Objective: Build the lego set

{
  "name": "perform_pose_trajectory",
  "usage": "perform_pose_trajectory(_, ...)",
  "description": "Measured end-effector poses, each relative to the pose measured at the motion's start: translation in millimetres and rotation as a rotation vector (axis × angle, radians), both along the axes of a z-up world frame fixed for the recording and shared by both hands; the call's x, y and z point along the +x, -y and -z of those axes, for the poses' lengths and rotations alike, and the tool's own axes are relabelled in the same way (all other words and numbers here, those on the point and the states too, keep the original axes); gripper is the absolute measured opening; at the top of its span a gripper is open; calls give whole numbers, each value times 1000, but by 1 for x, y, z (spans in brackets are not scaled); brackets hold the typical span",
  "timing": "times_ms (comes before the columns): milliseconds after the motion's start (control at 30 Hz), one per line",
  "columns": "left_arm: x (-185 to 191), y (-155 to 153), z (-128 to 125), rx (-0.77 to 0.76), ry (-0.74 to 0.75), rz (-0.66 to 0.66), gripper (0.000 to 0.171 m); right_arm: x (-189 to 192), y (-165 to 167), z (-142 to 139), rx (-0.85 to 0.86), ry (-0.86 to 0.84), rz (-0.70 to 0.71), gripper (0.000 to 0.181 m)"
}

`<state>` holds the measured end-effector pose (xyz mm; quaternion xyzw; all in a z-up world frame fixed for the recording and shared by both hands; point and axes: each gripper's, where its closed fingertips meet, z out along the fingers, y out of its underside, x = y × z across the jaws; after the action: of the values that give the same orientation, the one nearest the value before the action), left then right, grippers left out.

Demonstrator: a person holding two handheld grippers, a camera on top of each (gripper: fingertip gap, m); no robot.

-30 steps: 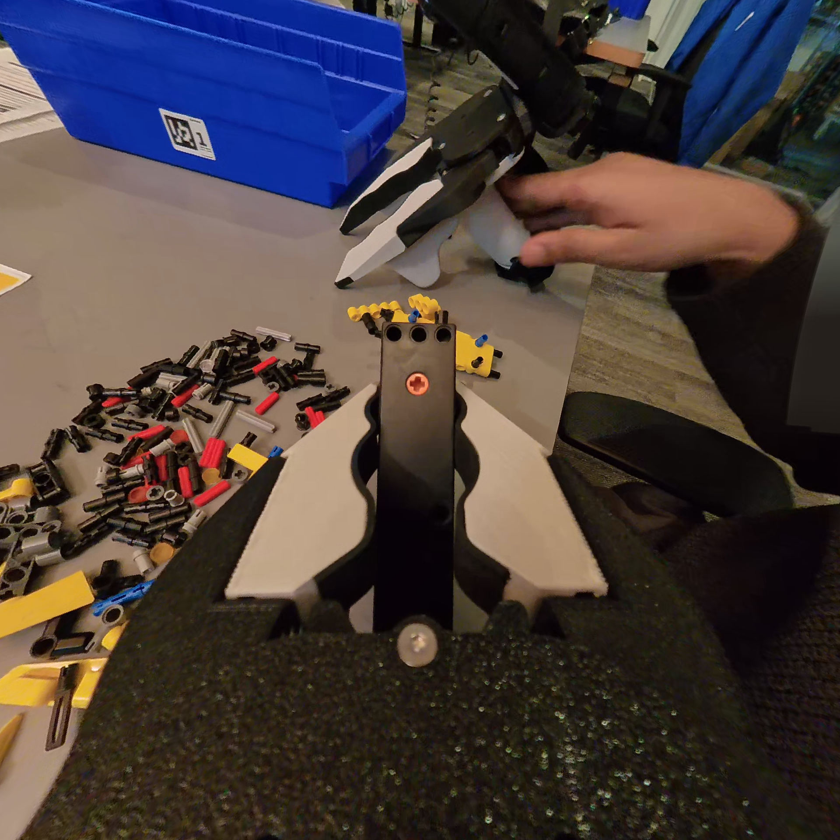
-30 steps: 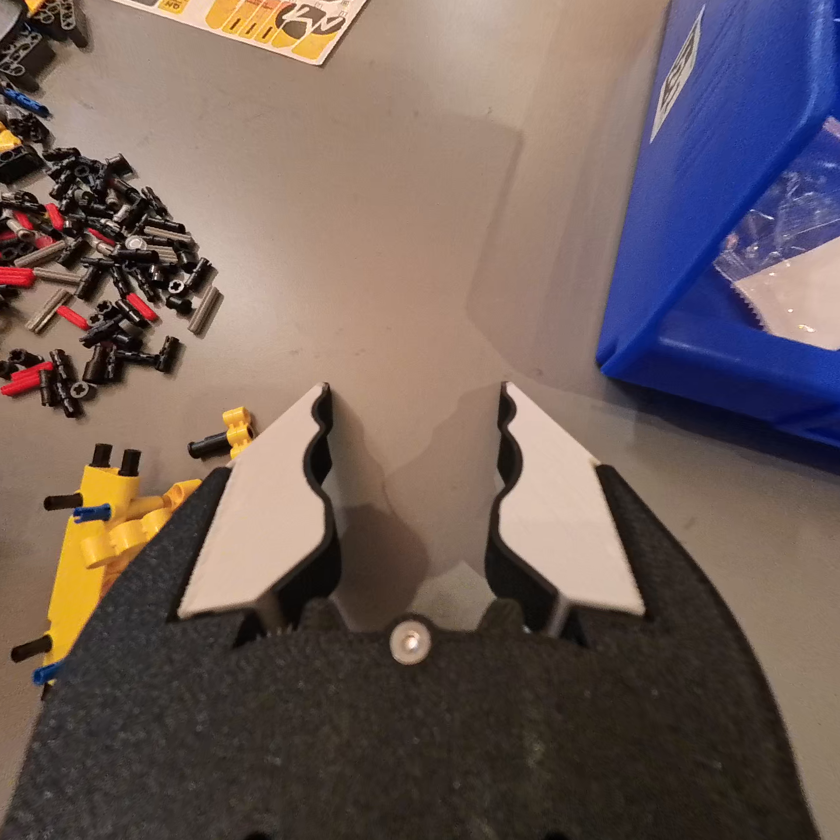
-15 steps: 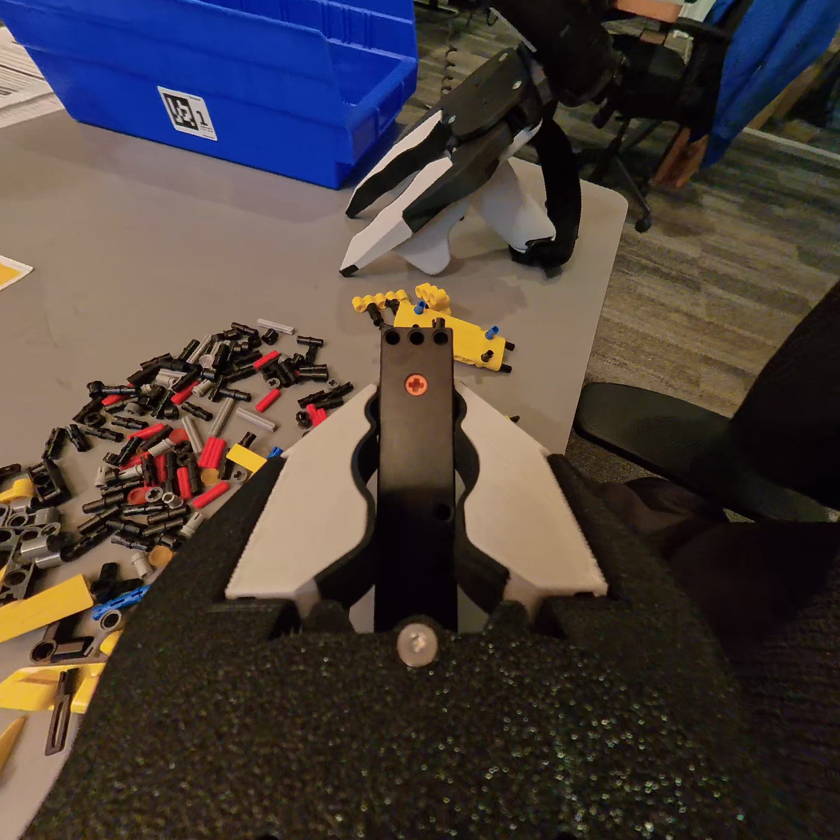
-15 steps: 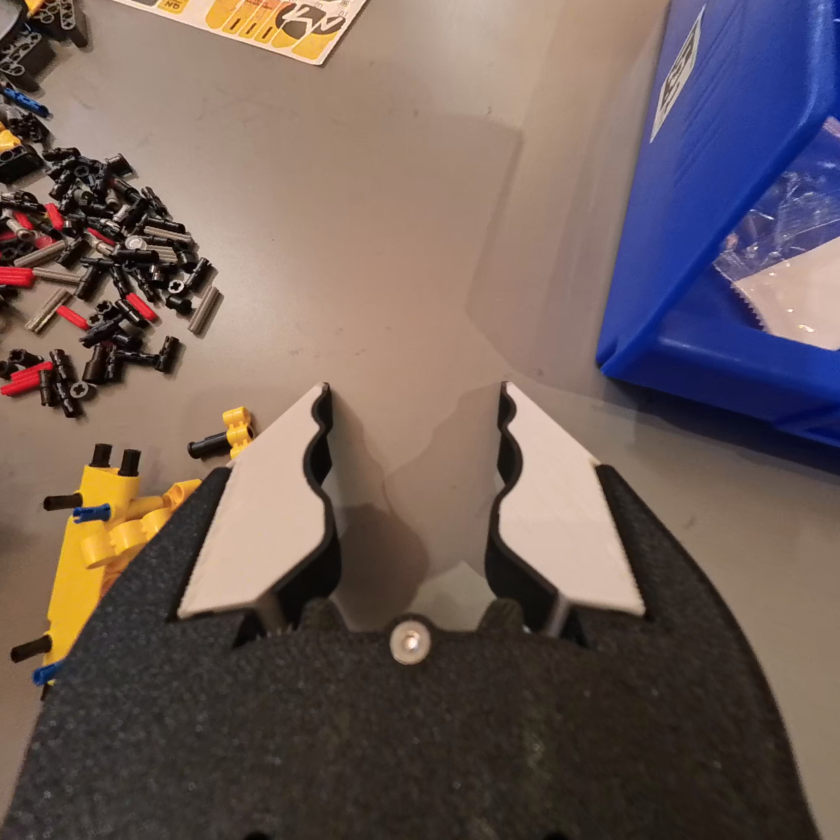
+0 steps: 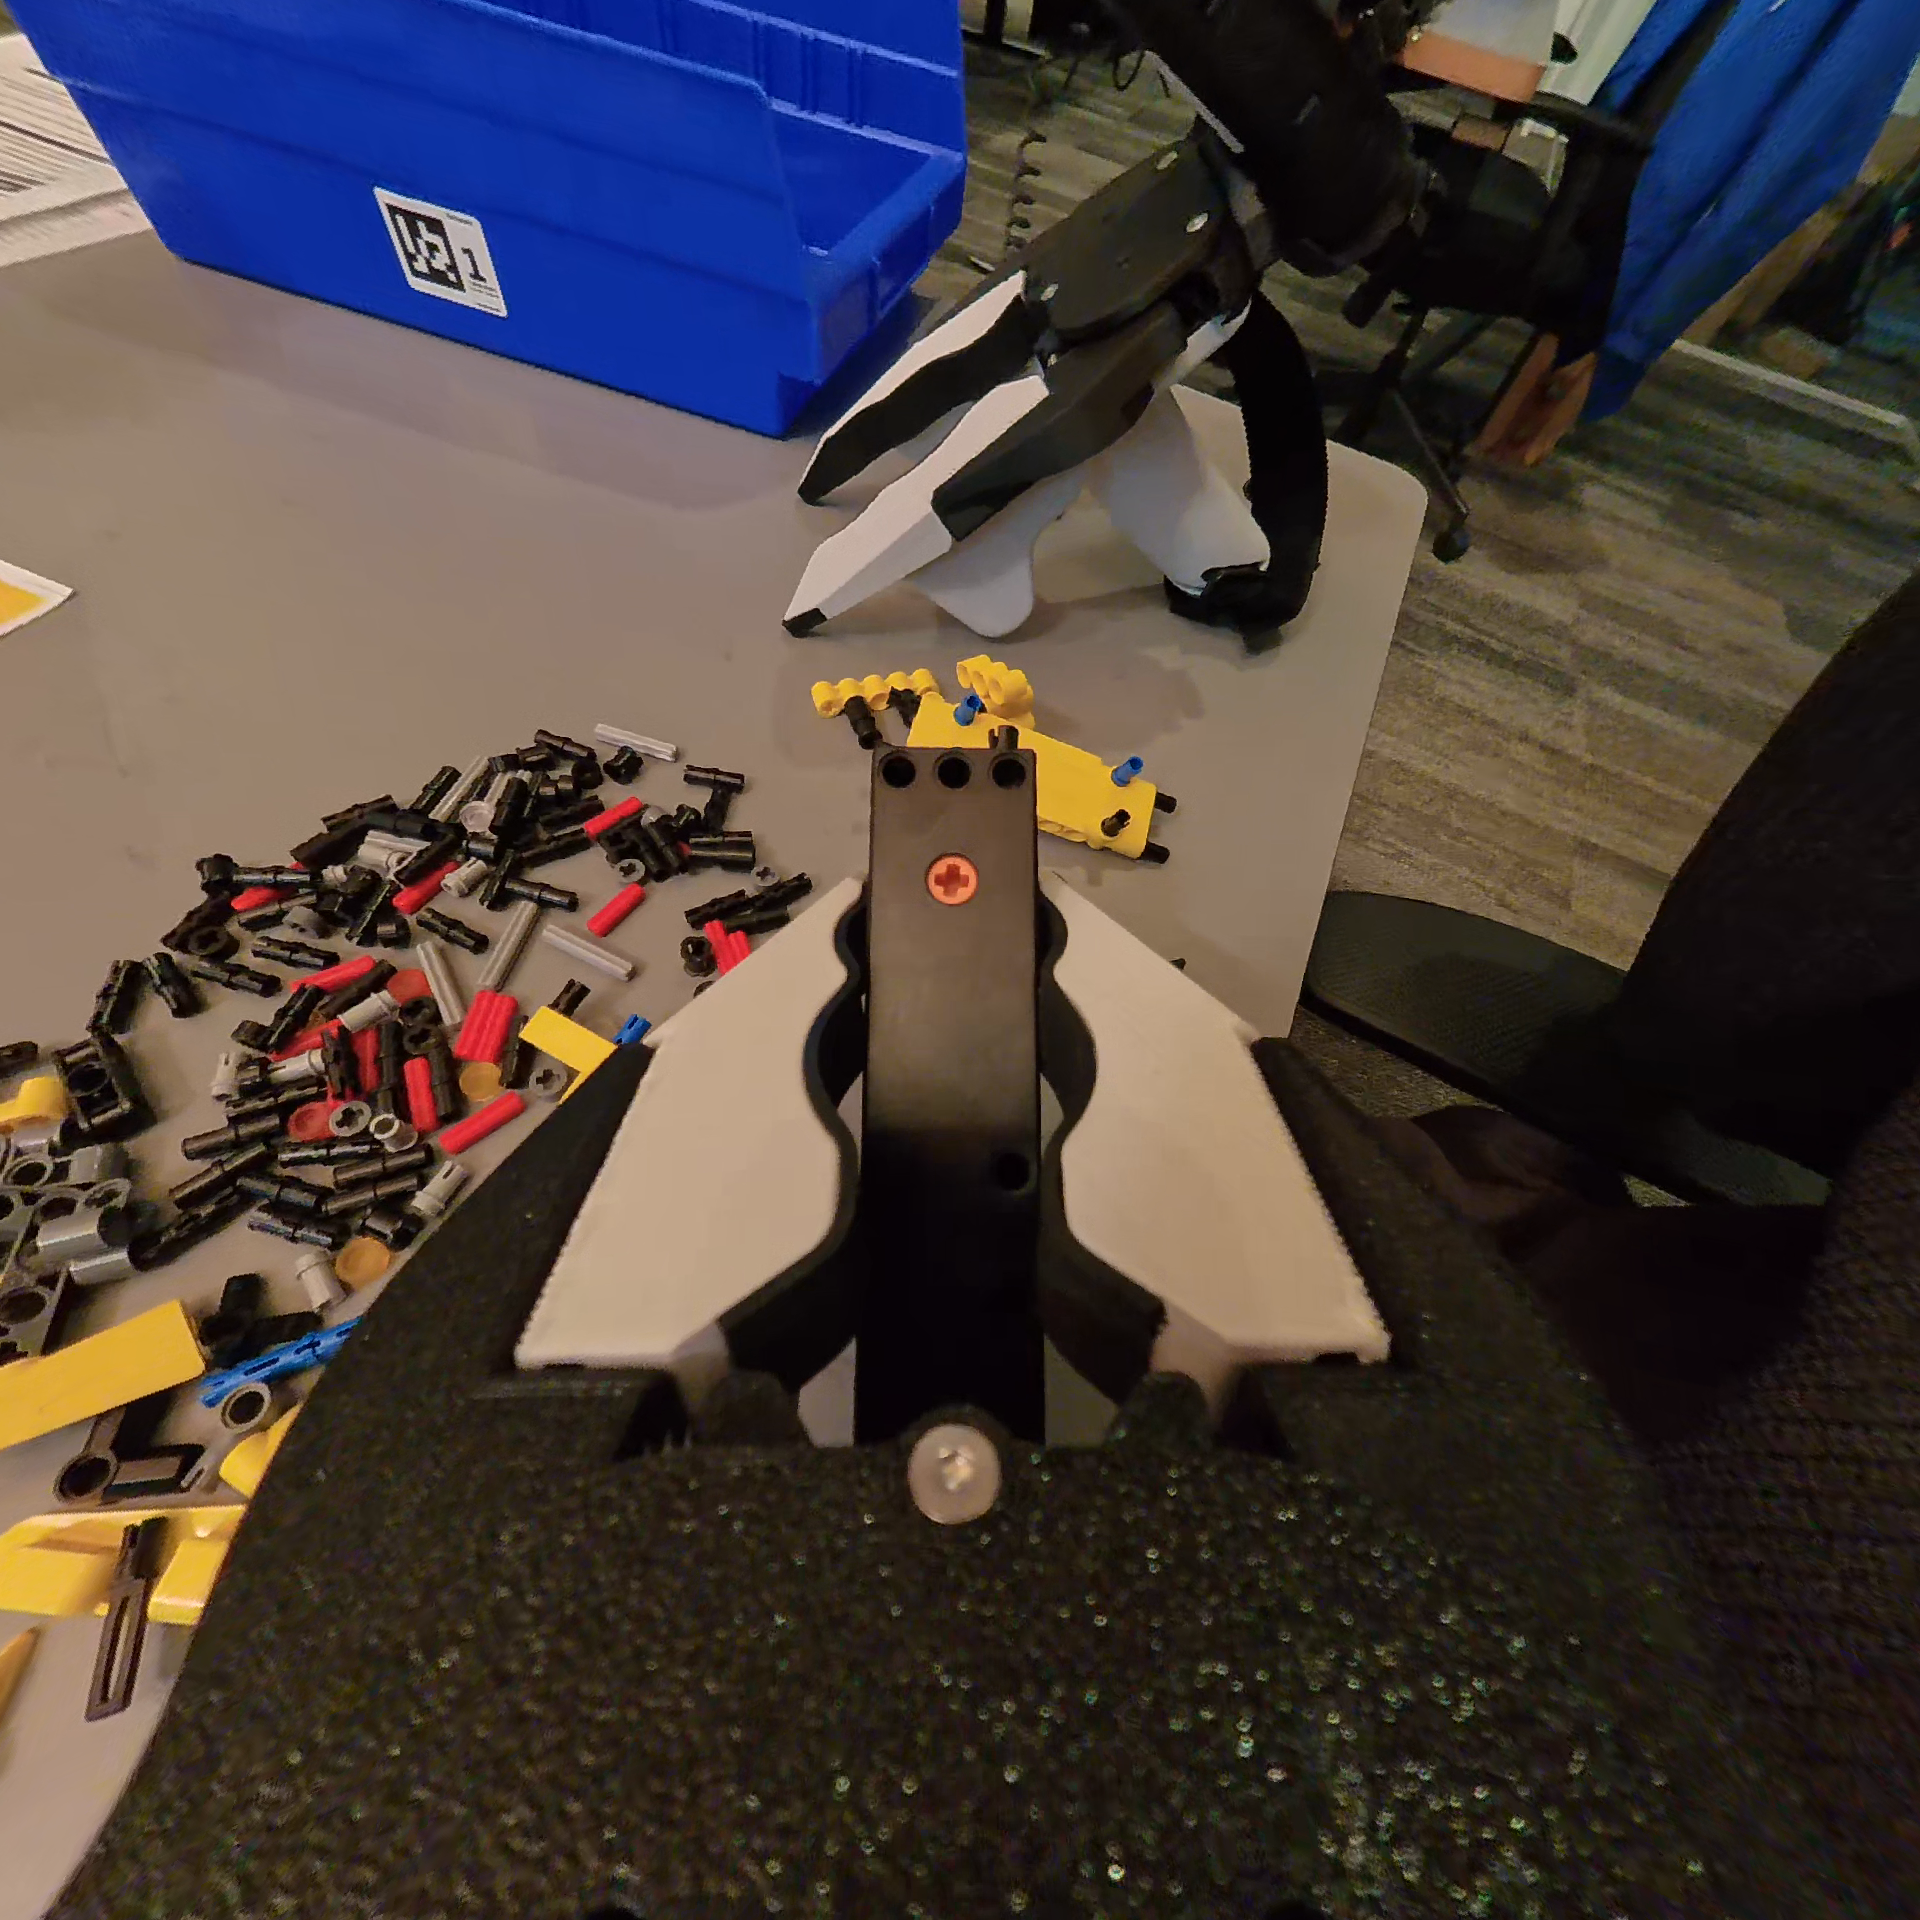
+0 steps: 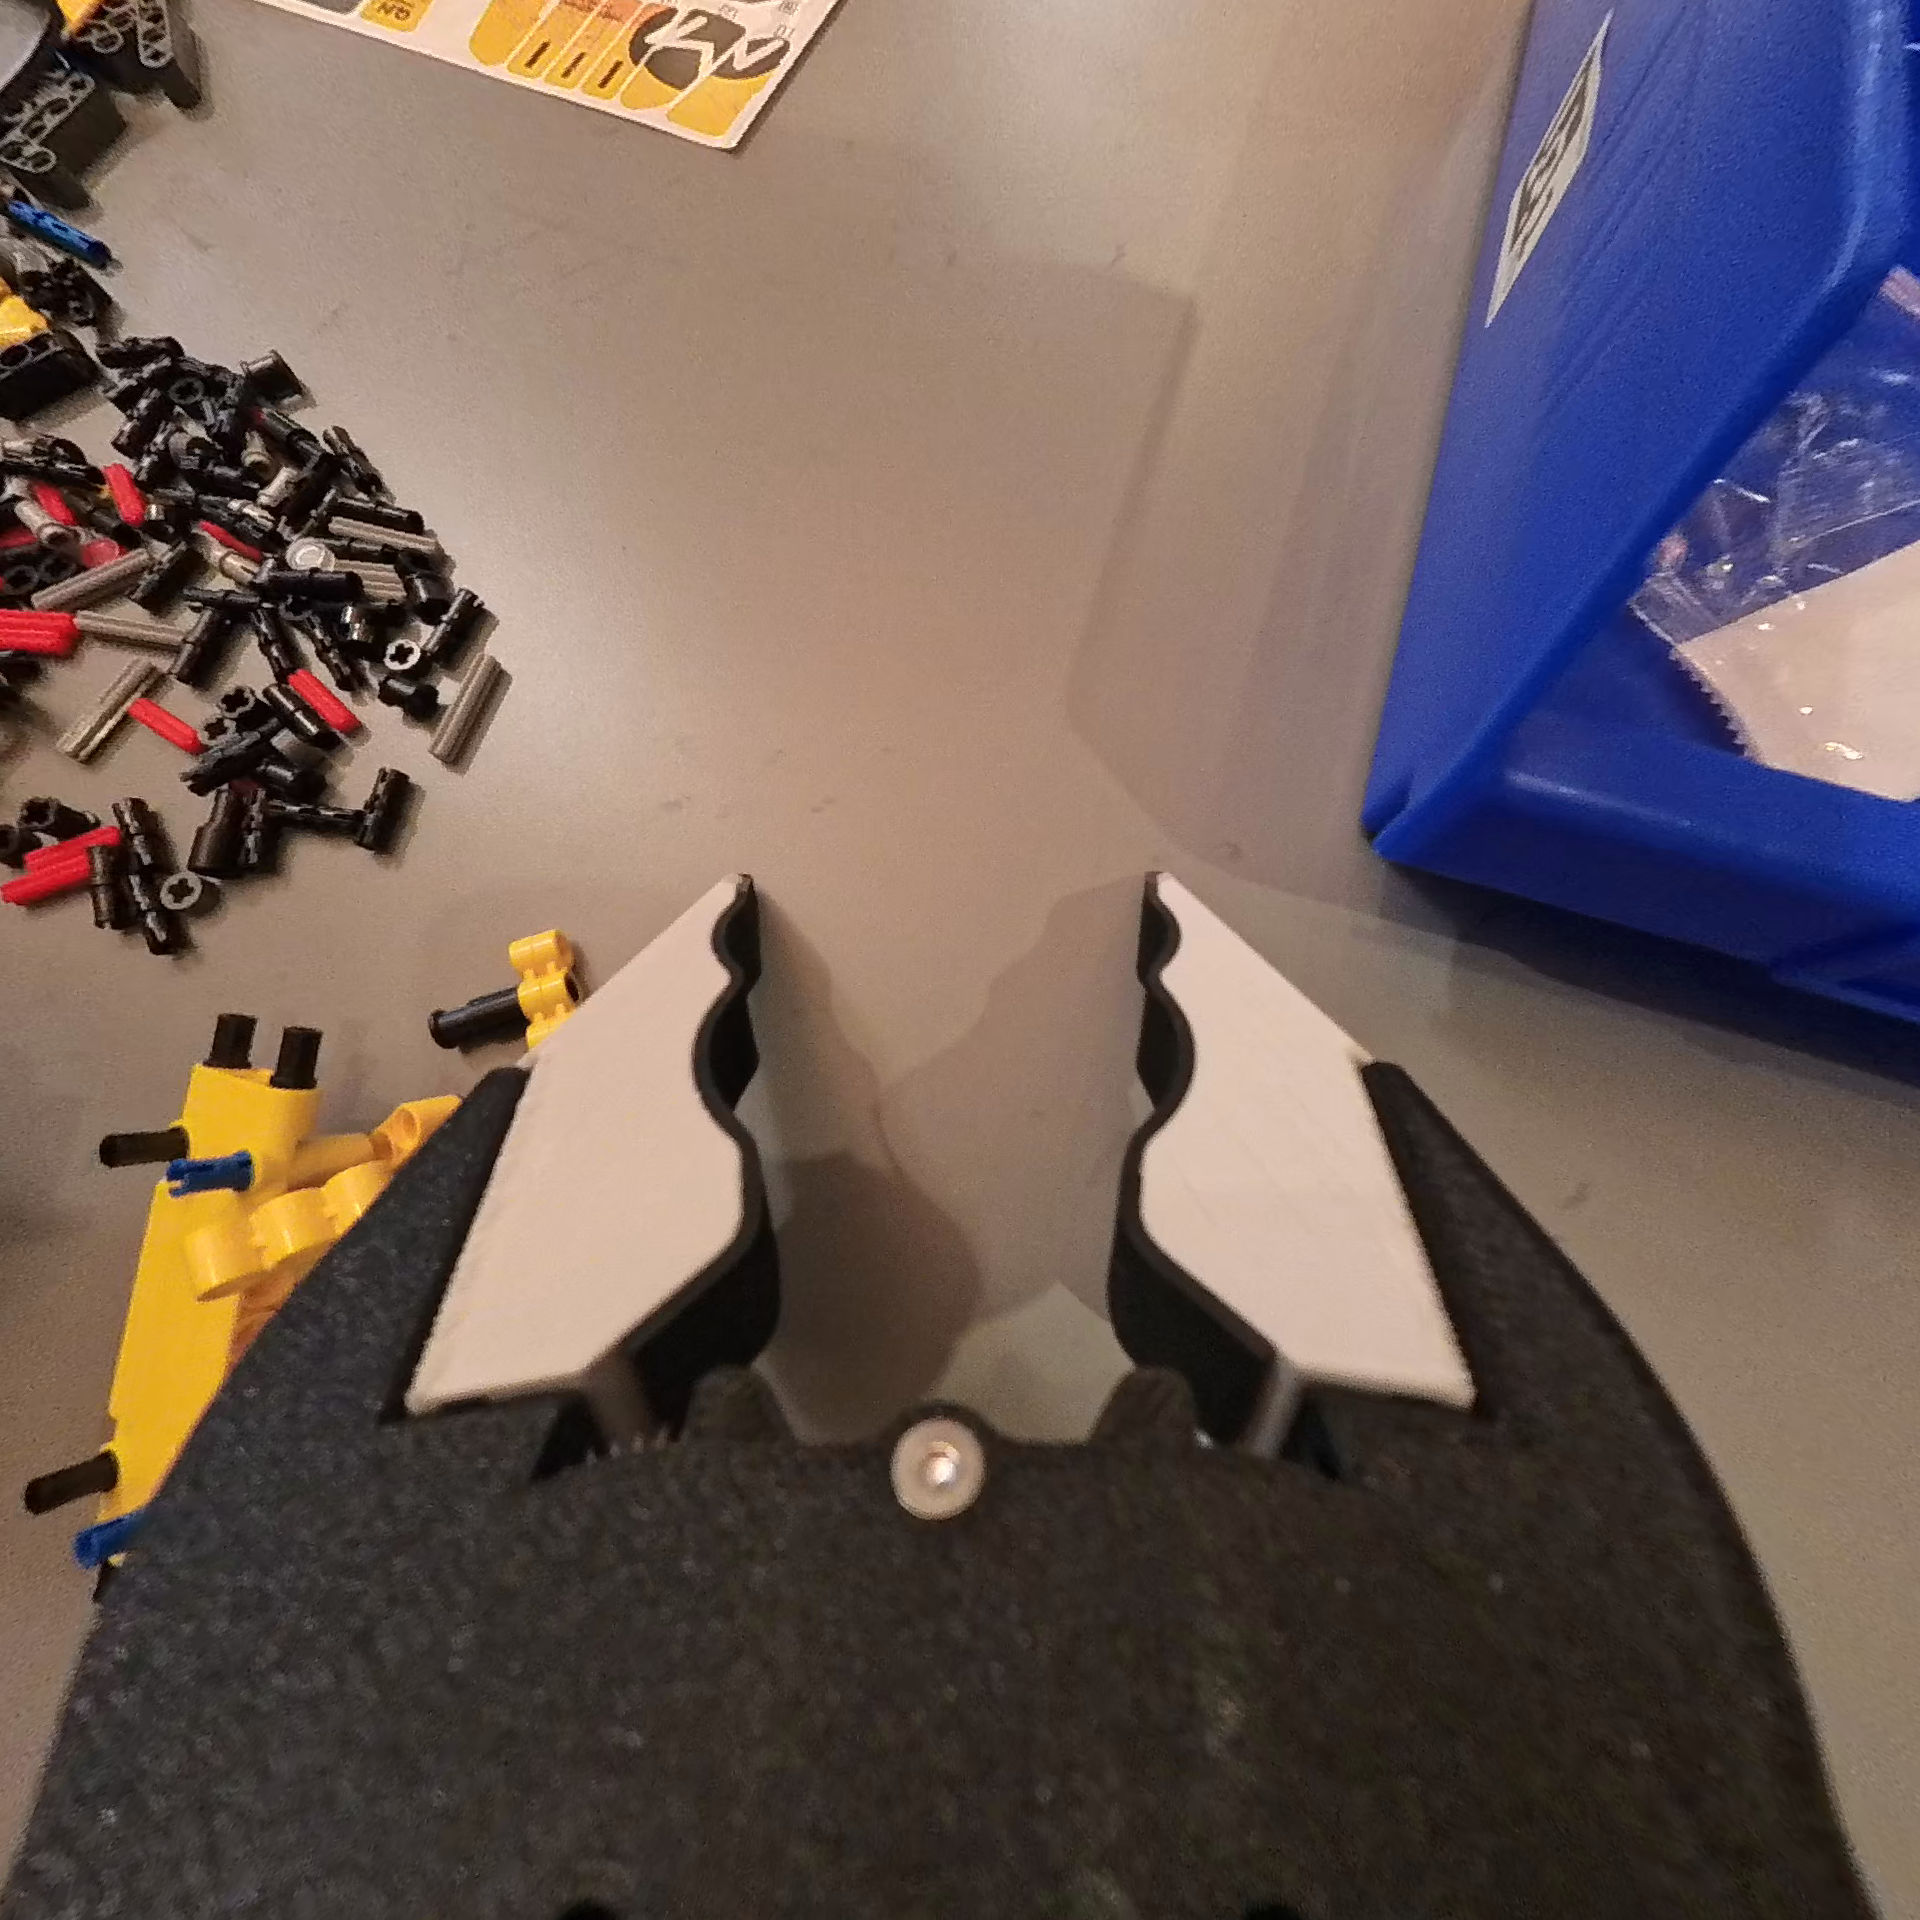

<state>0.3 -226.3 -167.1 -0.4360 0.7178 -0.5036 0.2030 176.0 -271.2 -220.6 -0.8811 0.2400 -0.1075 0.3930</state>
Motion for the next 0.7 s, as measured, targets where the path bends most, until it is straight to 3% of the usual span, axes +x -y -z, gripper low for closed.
perform_pose_trajectory(700, 1, -1, 0, 0, 2, -18, 27, 0, 0, 0, 0, 0, 0, 74)
